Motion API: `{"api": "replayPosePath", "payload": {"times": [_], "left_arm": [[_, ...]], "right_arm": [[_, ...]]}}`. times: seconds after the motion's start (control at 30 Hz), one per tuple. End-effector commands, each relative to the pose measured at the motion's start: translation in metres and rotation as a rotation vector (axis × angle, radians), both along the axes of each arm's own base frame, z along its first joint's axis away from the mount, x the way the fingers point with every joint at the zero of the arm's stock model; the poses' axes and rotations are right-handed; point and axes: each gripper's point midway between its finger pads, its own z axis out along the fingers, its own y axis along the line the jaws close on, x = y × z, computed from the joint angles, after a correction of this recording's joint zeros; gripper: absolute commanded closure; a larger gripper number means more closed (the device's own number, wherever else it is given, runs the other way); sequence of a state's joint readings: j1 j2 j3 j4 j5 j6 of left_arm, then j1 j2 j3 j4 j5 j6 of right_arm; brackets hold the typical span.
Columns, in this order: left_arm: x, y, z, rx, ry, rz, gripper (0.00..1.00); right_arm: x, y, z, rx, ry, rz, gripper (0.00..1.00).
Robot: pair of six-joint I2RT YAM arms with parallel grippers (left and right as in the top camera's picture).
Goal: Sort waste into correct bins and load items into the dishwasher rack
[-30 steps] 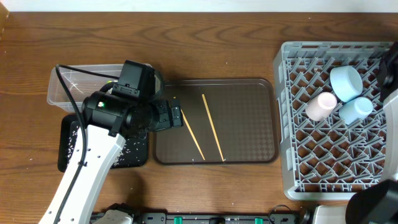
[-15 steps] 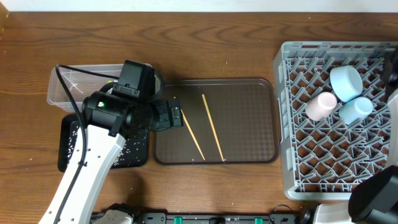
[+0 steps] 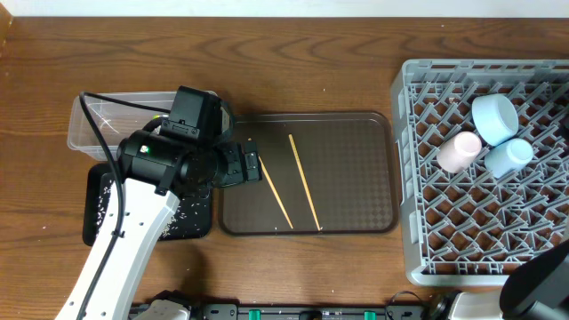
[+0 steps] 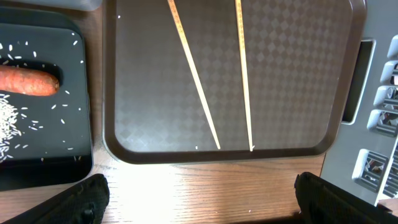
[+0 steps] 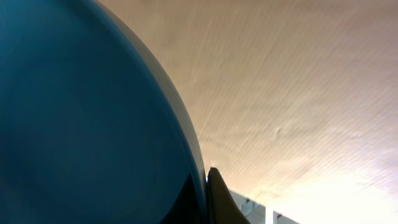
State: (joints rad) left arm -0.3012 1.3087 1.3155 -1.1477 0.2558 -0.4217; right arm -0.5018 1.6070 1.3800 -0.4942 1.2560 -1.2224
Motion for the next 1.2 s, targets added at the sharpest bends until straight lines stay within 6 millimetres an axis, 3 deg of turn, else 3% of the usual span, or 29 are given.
{"api": "replayPosePath", "payload": {"times": [0.0,0.33,0.63,1.17], "left_arm": [[0.003,0.002,0.008,-0.001,-0.025,0.006,0.02],[0.003,0.002,0.008,-0.001,-0.025,0.006,0.02],[0.003,0.002,0.008,-0.001,-0.025,0.005,0.02],[0.003,0.002,0.008,-0.001,-0.025,0.006,0.02]], "right_arm": [[-0.025,-0.002,0.014,-0.029,-0.021,-0.053,0.99],[-0.032,-0.003,-0.01,0.015,0.042,-0.052,0.99],[-0.026,0.011,-0.051,0.105,0.211,0.028,0.99],[0.023,0.041,-0.046,0.075,0.176,0.183,0.99]]}}
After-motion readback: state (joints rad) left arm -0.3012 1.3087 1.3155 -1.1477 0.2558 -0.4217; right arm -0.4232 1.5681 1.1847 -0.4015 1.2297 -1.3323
